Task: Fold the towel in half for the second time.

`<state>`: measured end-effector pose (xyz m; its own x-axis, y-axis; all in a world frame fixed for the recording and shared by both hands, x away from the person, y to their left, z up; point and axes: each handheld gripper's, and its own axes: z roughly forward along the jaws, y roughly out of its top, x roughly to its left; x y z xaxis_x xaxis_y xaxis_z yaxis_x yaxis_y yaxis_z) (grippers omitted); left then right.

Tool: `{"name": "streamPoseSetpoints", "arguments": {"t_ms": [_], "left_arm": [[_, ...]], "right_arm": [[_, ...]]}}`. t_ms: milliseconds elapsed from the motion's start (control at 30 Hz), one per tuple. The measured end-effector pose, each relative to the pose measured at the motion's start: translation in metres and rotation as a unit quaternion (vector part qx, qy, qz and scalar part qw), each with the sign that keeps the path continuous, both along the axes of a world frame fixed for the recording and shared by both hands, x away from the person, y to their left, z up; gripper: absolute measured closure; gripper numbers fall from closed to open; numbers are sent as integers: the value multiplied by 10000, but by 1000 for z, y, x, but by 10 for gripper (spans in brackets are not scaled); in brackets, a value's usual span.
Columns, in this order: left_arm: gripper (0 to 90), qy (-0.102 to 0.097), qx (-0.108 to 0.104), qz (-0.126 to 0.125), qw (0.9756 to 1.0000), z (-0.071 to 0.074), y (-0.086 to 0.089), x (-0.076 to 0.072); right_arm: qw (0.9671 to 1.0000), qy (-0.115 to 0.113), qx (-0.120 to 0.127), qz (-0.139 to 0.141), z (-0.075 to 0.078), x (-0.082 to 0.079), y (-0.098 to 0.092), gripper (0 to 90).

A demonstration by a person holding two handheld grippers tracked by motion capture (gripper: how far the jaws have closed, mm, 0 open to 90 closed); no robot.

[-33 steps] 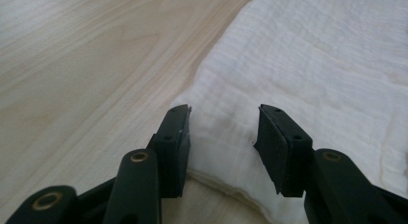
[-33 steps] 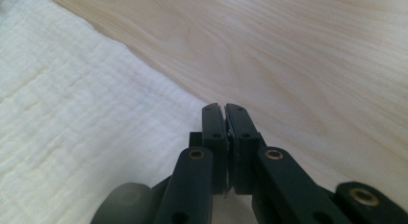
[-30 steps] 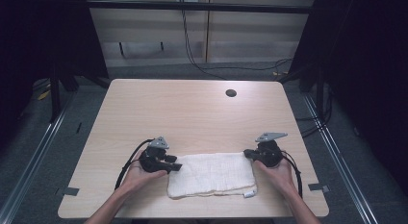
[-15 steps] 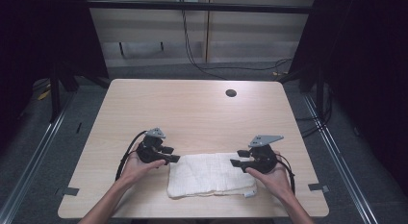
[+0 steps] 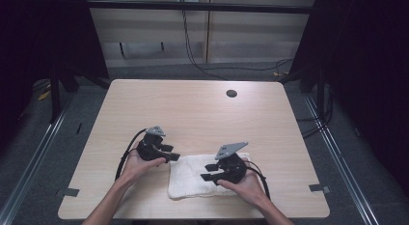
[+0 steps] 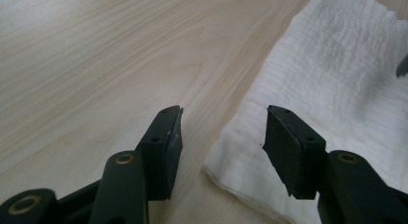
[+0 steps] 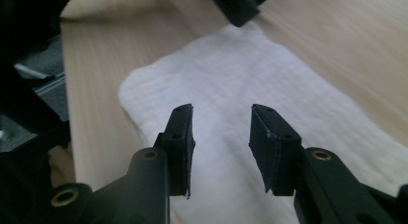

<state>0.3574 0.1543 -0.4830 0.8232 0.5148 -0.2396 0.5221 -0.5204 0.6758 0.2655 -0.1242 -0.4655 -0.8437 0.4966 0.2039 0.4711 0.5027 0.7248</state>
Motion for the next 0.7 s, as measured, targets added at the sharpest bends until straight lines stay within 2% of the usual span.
{"name": "streamPoseSetpoints", "arguments": {"t_ms": [33,67,133,167,233,267,300,333,367,600,700], "left_arm": [[476,-73,23,67,9999,0,2,-2],[476,-37,-51,99,9999,1,4,-3],[476,-32,8,55,10000,-1,6,-4],[474,-3,-42,92,9999,-2,7,-2],[468,0,-3,145,9999,-3,7,-1],[464,0,-3,145,9999,-3,7,-1],[460,-3,-17,161,9999,-3,7,0],[460,-8,-21,184,9998,-4,7,0],[455,-12,-5,193,9998,-4,7,0],[450,-34,14,275,9996,-4,10,1],[448,-30,30,288,9996,-5,12,1]], "right_arm": [[9998,35,-21,197,-3,-3,13,617],[9998,35,-21,197,-3,-3,13,617],[9990,101,-10,435,-5,-7,31,629],[9987,102,-54,494,-6,-8,36,631],[9980,124,-61,615,-8,-9,48,647],[9980,124,-61,615,-8,-9,48,647],[9972,133,-75,733,-11,-9,59,642],[9972,133,-75,733,-11,-9,59,642],[9964,168,-117,827,-13,-9,69,627],[9932,69,-216,1146,-22,-8,92,603],[9915,24,-351,1252,-30,-13,99,585]]}}
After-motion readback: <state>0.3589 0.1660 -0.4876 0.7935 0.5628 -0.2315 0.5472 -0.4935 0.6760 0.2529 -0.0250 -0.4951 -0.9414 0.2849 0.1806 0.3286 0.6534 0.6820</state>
